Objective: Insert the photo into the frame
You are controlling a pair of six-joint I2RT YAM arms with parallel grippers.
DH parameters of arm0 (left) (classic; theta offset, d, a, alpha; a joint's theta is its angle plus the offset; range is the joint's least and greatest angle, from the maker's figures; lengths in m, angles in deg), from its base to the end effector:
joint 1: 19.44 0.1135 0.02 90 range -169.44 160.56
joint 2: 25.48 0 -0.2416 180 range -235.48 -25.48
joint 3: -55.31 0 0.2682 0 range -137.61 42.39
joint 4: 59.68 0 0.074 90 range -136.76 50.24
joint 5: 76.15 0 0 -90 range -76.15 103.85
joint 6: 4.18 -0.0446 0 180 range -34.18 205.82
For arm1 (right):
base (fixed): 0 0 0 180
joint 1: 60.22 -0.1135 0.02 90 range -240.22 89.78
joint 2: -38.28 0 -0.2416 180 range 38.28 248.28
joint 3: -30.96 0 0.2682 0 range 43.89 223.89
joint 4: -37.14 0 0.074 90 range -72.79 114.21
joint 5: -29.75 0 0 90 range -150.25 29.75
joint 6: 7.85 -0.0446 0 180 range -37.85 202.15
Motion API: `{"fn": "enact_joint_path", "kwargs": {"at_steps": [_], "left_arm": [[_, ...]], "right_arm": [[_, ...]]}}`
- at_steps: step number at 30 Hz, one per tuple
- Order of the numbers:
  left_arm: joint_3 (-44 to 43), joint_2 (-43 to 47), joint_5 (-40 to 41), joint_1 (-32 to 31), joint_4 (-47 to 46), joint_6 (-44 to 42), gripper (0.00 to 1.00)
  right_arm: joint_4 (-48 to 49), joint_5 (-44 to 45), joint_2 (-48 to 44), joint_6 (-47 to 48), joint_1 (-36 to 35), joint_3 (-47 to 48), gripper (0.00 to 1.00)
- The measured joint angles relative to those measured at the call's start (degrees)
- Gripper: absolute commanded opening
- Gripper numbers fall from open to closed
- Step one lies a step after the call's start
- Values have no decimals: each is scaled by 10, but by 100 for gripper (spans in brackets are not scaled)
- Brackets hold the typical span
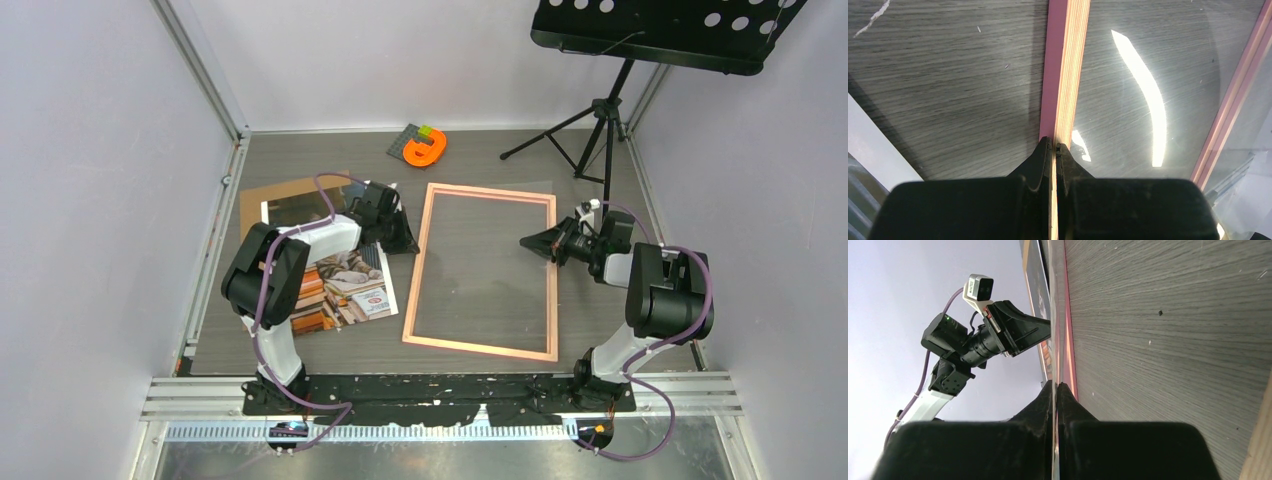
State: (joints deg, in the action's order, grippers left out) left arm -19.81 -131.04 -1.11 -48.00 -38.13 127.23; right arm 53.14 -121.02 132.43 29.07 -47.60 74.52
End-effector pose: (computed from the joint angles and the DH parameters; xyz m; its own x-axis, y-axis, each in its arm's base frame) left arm 0.3354 -0.1957 0.1181 -0.9169 -0.2285 -0.3273 -0.0066 0.8286 -0.5599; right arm 0.2882 -0.0246 0.0929 -0.8080 0.5810 -0.0984 0.0859 0.2814 0.9558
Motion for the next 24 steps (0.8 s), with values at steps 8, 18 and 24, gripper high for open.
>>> {"fn": "enact_joint_path", "kwargs": {"at_steps": [8,18,24], "left_arm": [[1,0,0,0,-2,1,0],[1,0,0,0,-2,1,0],[1,0,0,0,-2,1,0]], "right_arm": [[-38,6,0,30,2,10,6],[-73,14,0,52,2,18,6],[-106,20,0,71,2,27,6]]}}
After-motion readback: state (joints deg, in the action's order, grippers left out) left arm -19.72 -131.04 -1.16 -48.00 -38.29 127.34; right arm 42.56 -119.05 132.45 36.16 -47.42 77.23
